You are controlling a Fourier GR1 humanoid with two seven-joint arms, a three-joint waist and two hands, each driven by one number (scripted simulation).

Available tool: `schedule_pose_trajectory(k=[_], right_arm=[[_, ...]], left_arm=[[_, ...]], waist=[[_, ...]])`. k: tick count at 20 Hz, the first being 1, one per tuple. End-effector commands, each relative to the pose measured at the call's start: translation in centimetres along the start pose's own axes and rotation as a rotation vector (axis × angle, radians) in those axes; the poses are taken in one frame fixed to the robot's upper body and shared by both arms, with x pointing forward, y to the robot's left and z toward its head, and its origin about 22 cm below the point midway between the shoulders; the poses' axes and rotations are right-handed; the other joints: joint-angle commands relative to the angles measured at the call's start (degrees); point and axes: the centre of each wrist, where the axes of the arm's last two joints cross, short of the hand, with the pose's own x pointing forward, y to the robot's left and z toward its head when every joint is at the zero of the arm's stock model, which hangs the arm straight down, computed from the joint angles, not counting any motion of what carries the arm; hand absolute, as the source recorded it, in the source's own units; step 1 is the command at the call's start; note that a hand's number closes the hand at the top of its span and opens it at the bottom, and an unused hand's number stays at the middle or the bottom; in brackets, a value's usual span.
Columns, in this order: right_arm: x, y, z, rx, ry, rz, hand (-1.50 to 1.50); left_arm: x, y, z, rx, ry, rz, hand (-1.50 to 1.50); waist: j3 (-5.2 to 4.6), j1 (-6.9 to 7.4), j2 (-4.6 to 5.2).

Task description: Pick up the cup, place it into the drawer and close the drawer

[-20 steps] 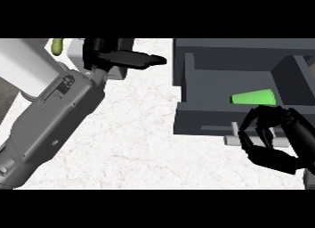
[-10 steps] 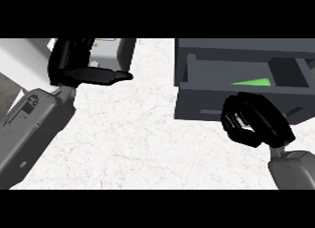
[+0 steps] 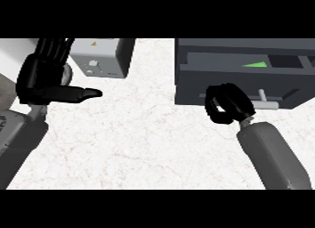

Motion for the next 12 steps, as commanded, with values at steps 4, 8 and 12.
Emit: schedule_pose_trajectory(k=[4,8,12], right_arm=[[-2.6,-0.6,-4.1,0.030,0.039,-0.038,1.50],[-5.4,-1.4,-3.6,0.038,0.081,-0.067,1.50],[-5.8,-4.7,-4.9,0.043,0.100,-0.087,1.50]], left_arm=[[0.2,2.7,1.5,-0.015,0.011,0.006,-1.50],[-0.7,2.6,2.2,-0.016,-0.007,0.009,-1.50],[-0.9,1.8,2.4,-0.030,0.001,0.036,-1.50]], waist=[[0.09,0.73,0.54],[0.14,1.46,1.11],[0.17,1.99,1.29]])
